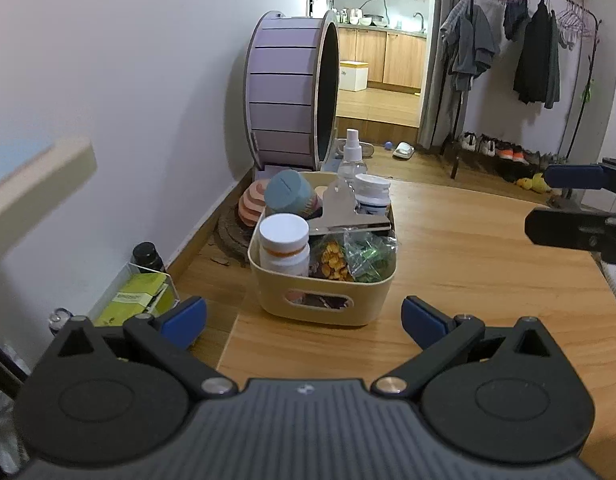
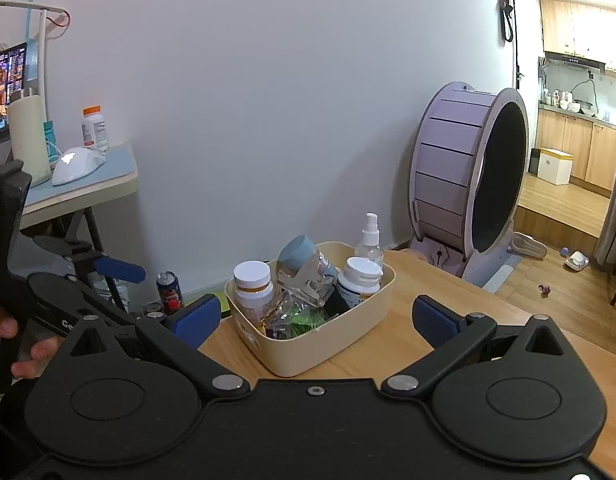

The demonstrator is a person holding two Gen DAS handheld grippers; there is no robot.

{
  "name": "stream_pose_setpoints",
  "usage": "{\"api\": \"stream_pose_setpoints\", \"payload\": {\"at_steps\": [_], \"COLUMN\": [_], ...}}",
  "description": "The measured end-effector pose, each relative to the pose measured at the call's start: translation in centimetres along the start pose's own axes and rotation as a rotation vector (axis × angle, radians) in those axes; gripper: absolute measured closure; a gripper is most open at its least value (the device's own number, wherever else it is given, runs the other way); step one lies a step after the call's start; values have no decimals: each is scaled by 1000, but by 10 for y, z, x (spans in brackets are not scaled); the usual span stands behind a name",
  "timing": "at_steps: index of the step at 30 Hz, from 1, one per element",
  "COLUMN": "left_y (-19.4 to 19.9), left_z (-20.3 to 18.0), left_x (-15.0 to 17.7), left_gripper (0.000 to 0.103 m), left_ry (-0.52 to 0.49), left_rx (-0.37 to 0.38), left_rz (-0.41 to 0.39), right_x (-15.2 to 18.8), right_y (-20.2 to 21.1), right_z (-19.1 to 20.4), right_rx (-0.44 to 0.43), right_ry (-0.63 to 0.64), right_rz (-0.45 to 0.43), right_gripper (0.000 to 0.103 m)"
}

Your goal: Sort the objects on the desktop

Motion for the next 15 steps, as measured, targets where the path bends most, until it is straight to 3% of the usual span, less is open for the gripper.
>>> {"api": "stream_pose_setpoints", "payload": {"at_steps": [5, 15], "left_y": [5, 11], "left_z": [-1, -1], "left_x": [-9, -20], "left_gripper": [0, 0], "left_ry": [4, -27], "left_rx": [6, -59], "left_rz": [25, 58], "right_x": [-9, -12], "right_y": [-4, -7], "right_z": [0, -7], "right_rx": [4, -4], "right_ry": [34, 29], "right_rz": [6, 18], "right_gripper": [0, 0]}}
Point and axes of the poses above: each gripper's, at about its wrist camera, not at the fingertips, and y roughly against the way its jaws point, z to its left, x to its underside, the point moved 3 cm from there along -y, roughly the way its jaws point, and after that the axes turned 11 degrees about x, right-handed, at the moved point
